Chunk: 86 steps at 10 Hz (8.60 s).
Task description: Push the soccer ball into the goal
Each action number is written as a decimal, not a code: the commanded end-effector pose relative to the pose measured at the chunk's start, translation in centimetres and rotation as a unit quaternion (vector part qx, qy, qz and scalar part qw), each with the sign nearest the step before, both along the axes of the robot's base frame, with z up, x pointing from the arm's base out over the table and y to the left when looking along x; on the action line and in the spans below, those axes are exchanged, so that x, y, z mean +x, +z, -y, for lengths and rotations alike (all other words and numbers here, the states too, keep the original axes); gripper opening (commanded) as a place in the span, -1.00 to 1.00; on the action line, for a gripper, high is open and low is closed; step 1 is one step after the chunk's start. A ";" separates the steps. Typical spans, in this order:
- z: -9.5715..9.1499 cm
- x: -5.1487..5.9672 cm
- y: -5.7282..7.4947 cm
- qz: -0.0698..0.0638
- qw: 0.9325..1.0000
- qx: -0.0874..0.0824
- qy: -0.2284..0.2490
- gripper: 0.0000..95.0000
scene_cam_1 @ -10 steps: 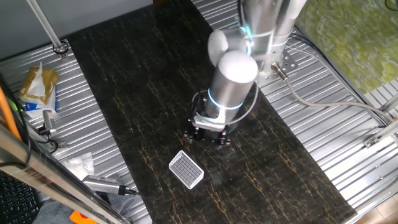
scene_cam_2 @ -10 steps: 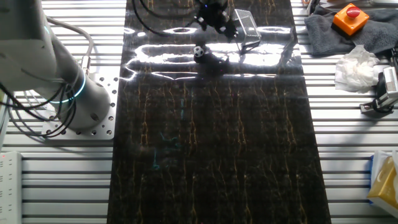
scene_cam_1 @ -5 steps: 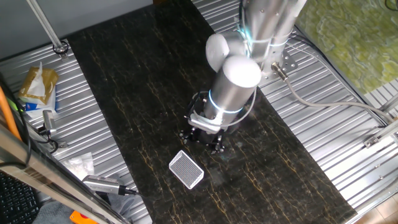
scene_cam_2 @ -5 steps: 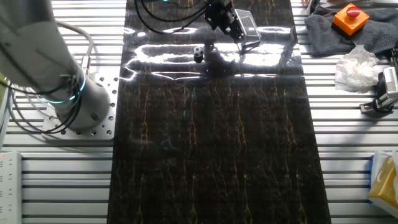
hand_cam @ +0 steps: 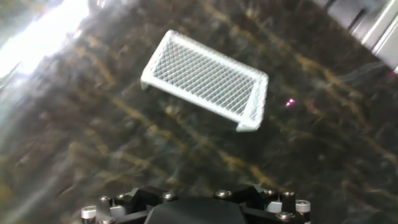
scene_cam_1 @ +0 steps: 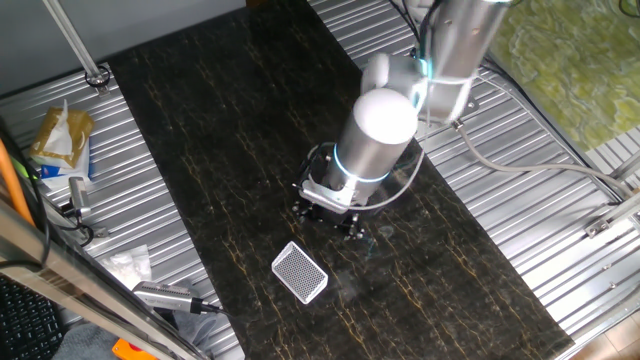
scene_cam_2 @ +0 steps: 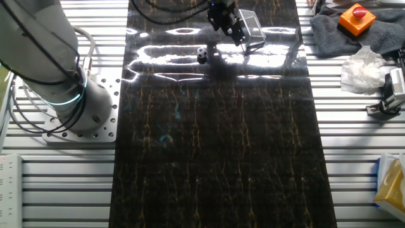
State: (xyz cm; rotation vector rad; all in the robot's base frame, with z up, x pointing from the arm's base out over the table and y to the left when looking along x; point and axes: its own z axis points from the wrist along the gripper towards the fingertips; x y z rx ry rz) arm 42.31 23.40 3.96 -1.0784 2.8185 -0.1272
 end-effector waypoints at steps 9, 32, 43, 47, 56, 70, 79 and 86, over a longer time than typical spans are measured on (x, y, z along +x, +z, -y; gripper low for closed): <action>-0.4 0.4 -0.8 0.000 0.999 0.011 -0.052 0.60; 0.9 1.4 -0.3 -0.095 0.963 0.105 -0.227 1.00; 1.2 0.9 0.0 -0.129 0.948 0.141 -0.254 1.00; 1.2 0.6 0.2 -0.143 0.940 0.156 -0.268 1.00; 1.6 -1.2 0.4 -0.152 0.926 0.175 -0.299 1.00; 0.4 -5.7 -1.2 -0.136 0.930 0.139 -0.311 1.00; 0.2 -5.9 -1.0 -0.148 0.917 0.162 -0.334 1.00; 0.1 -6.0 -0.8 -0.136 0.934 0.083 -0.321 1.00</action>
